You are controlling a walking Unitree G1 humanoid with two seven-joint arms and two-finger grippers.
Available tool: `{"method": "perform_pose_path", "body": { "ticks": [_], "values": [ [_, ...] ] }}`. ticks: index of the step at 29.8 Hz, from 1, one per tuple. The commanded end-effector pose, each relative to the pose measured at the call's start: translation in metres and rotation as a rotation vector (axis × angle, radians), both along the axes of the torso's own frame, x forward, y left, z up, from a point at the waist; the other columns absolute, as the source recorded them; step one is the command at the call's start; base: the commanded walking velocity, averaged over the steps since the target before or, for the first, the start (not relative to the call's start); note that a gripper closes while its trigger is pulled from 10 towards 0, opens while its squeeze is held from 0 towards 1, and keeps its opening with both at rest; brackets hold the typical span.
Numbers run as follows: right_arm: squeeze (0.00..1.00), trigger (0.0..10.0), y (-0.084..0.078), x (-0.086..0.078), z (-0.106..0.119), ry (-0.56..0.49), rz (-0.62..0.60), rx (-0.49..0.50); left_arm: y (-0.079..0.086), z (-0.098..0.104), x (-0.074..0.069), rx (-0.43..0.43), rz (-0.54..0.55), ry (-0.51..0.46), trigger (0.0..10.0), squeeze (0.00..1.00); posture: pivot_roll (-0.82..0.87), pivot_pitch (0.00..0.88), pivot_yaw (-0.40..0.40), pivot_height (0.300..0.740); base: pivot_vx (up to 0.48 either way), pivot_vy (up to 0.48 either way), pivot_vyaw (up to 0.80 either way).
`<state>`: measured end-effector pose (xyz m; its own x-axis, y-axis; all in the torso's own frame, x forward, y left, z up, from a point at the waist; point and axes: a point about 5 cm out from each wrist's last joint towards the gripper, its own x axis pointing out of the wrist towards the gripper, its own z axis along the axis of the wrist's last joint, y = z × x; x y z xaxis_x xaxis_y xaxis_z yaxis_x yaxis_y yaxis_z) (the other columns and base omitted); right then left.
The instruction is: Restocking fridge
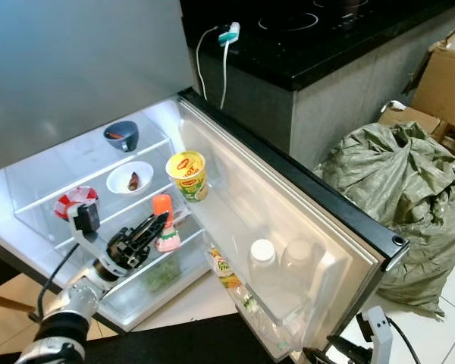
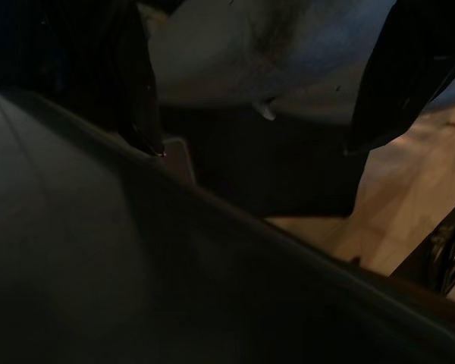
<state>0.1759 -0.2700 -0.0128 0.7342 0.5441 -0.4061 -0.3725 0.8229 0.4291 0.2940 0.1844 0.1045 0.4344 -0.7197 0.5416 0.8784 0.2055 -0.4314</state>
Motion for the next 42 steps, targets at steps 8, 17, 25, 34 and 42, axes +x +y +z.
{"method": "perform_pose_path", "body": {
  "ticks": [8,17,25,34,42],
  "values": [
    [0.0,10.0,-0.011,0.024,0.017,-0.13,-0.144,-0.058,-0.012,-0.002,-0.007,-0.011,-0.057,0.011,10.0,0.0,-0.22,0.108,0.093,0.74,0.0,0.0,0.0],
    [0.0,10.0,-0.016,0.025,0.025,-0.137,-0.152,-0.061,-0.023,0.001,-0.011,-0.022,-0.115,-0.001,10.0,0.0,-0.22,0.094,0.089,0.74,0.0,0.0,0.0],
    [0.0,10.0,0.027,0.008,0.055,-0.175,0.268,0.161,-0.036,0.002,-0.02,0.021,-0.215,-0.014,10.0,0.0,-0.22,0.086,0.085,0.74,0.0,0.0,0.0],
    [0.0,10.0,0.037,0.014,0.105,-0.334,0.375,0.234,-0.042,0.005,-0.023,0.028,-0.239,-0.024,10.0,0.0,-0.22,0.085,0.087,0.74,0.0,0.0,0.0],
    [0.0,10.0,0.06,0.037,0.152,-0.547,0.407,0.226,-0.047,0.011,-0.019,0.043,-0.206,-0.048,10.0,0.0,-0.21,0.085,0.089,0.74,0.0,0.0,0.0]
  ]
}}
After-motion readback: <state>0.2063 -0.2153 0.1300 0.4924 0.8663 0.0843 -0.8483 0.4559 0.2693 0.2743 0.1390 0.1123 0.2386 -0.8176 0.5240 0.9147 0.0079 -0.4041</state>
